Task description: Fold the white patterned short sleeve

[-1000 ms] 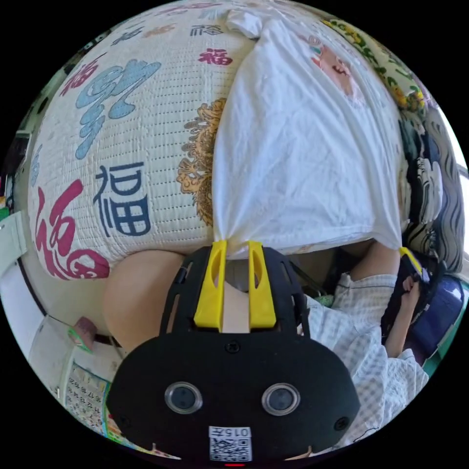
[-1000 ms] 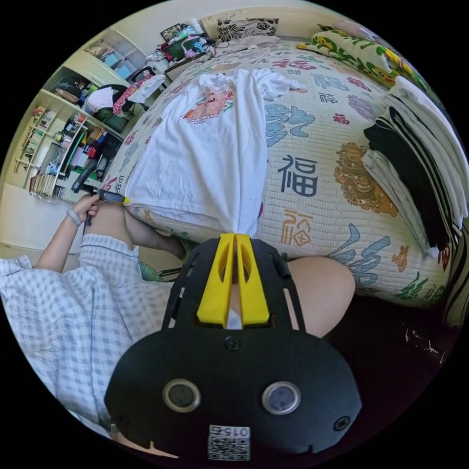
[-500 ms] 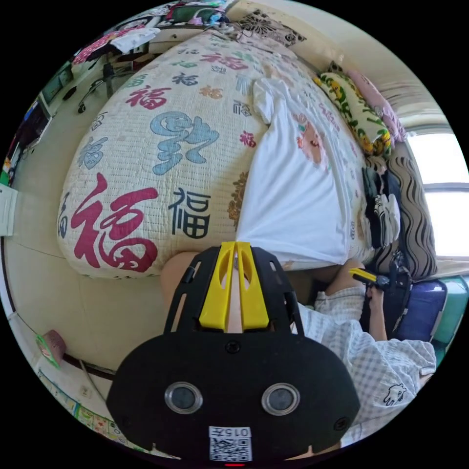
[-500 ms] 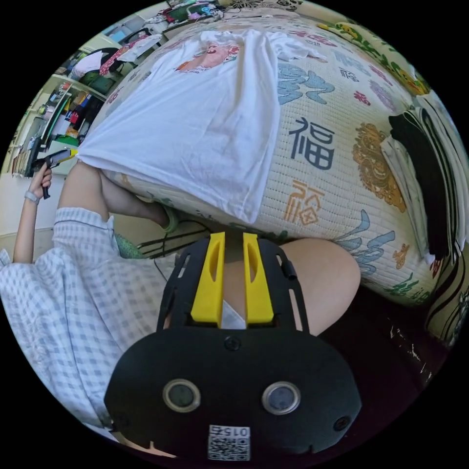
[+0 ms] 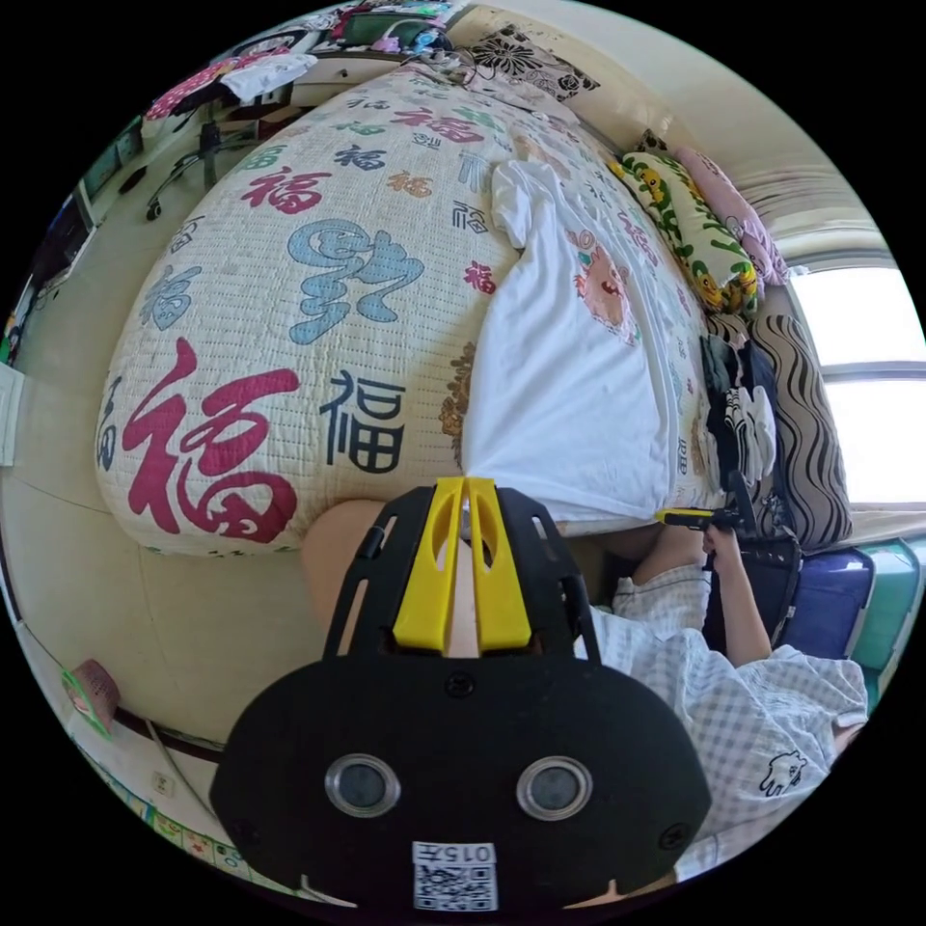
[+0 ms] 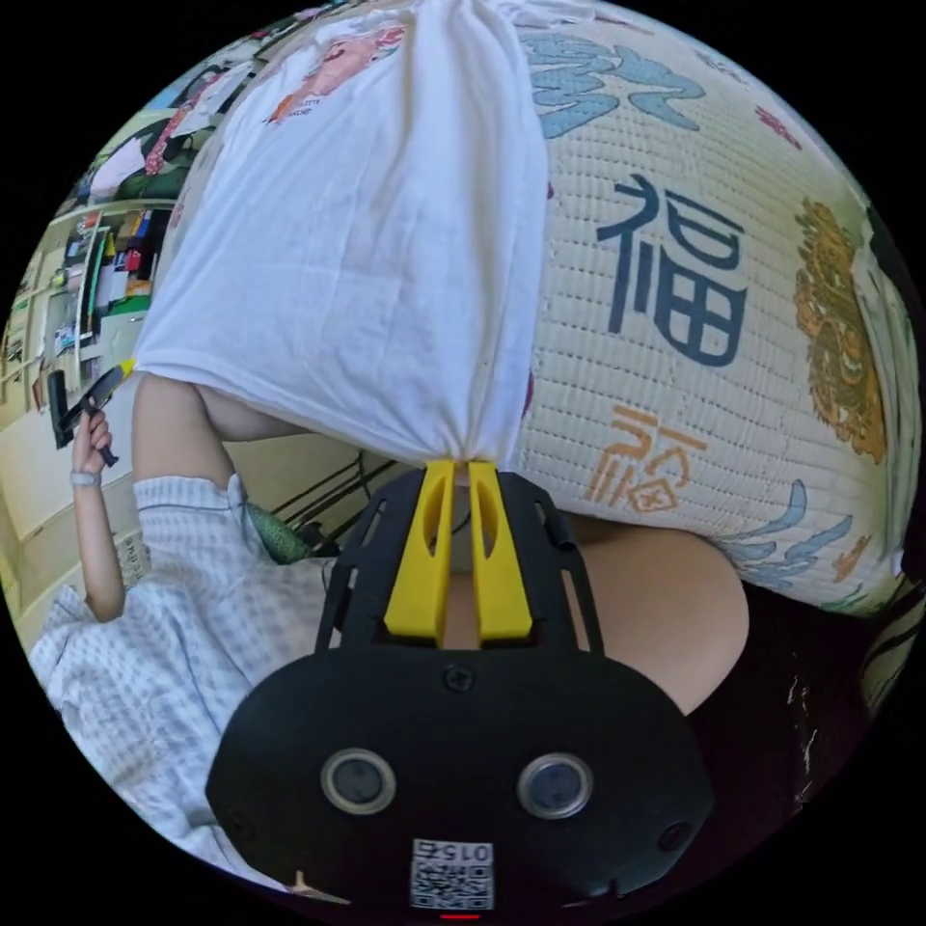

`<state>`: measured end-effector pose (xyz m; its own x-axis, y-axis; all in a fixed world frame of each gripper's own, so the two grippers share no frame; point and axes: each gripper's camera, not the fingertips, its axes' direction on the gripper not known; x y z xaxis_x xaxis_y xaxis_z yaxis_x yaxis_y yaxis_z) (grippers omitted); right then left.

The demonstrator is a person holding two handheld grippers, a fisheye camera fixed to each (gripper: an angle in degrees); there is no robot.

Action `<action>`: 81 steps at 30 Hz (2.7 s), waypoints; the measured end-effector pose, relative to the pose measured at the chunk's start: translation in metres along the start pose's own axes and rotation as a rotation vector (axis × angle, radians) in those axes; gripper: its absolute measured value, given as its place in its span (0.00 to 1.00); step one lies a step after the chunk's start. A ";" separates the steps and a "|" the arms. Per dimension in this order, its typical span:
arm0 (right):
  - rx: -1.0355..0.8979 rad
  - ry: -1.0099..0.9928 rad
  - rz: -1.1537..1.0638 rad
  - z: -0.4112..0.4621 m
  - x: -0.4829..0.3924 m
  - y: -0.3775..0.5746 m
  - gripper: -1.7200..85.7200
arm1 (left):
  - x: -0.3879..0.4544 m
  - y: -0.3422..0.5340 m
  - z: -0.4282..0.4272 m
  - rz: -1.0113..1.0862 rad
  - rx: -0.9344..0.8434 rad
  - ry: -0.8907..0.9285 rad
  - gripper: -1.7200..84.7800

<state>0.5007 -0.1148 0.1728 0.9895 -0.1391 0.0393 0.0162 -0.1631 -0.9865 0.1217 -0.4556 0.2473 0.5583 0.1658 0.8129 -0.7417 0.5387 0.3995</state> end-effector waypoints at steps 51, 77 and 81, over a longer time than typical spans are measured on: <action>0.708 -0.444 -0.270 -0.296 0.020 0.156 0.02 | 0.031 -0.042 -0.054 0.457 0.188 0.387 0.01; 0.303 -0.197 -0.044 -0.100 0.042 0.069 0.02 | -0.089 0.186 0.535 0.240 -0.320 -0.099 0.04; 0.344 -0.202 -0.122 -0.096 0.026 0.036 0.02 | -0.064 0.194 0.587 0.333 -0.255 -0.076 0.04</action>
<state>0.5131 -0.2176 0.1533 0.9851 0.0609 0.1611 0.1484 0.1736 -0.9736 -0.2765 -0.8467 0.5220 0.2677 0.3092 0.9126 -0.7558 0.6548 -0.0002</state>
